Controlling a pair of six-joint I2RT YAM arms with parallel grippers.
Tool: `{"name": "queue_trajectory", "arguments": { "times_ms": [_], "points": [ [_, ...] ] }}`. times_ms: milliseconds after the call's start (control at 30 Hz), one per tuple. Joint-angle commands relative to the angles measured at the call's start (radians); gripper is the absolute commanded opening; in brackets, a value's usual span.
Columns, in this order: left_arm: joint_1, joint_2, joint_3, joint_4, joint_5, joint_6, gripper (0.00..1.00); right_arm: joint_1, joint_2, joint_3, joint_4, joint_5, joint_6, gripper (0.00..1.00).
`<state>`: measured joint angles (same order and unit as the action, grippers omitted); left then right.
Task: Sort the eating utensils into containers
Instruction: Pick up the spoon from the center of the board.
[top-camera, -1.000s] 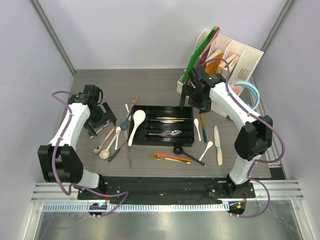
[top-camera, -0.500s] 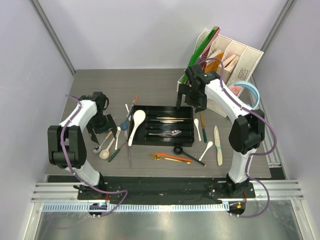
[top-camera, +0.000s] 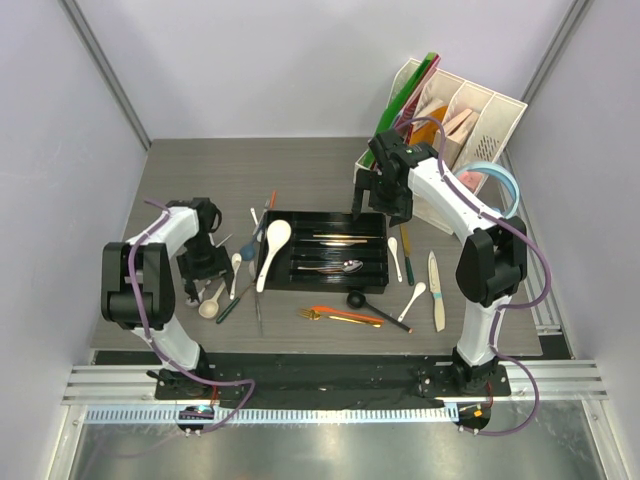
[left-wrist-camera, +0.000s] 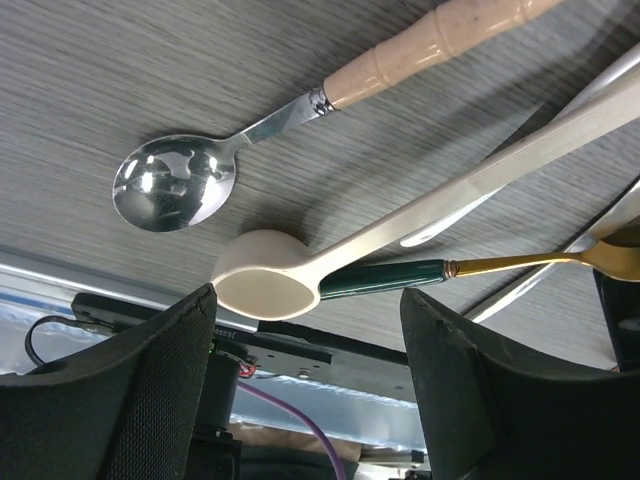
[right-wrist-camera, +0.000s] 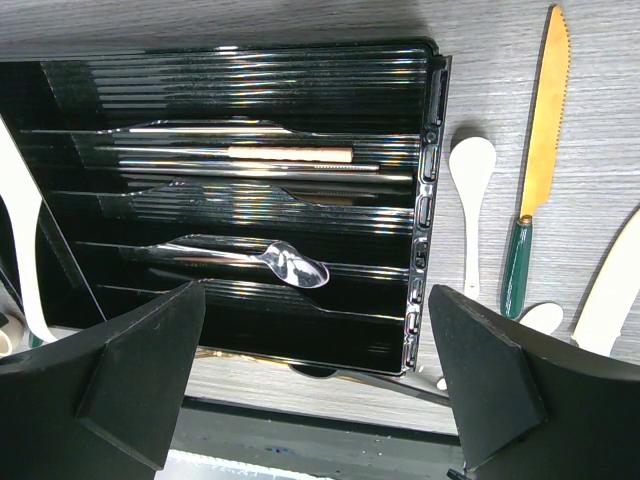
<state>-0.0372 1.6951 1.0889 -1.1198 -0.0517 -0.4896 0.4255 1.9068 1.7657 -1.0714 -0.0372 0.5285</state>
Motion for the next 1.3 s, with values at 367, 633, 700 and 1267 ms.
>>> {"name": "queue_trajectory", "arguments": {
  "times_ms": [367, 633, 700, 1267],
  "points": [
    [0.003, 0.029, 0.045, 0.015, 0.003, 0.043, 0.67, -0.001, -0.031, 0.008, -0.016, -0.018, -0.004, 1.0],
    [0.002, 0.077, 0.036, 0.026, 0.029, 0.051, 0.57, 0.001, -0.04, -0.011, -0.016, -0.016, 0.013, 1.0],
    [0.002, 0.075, 0.031, 0.032, 0.029, 0.054, 0.57, -0.001, -0.038, -0.011, -0.016, -0.015, 0.013, 1.0],
    [0.0, 0.117, 0.002, 0.048, 0.046, 0.059, 0.27, -0.001, -0.014, 0.014, -0.021, -0.02, 0.005, 1.0]
  ]
}}
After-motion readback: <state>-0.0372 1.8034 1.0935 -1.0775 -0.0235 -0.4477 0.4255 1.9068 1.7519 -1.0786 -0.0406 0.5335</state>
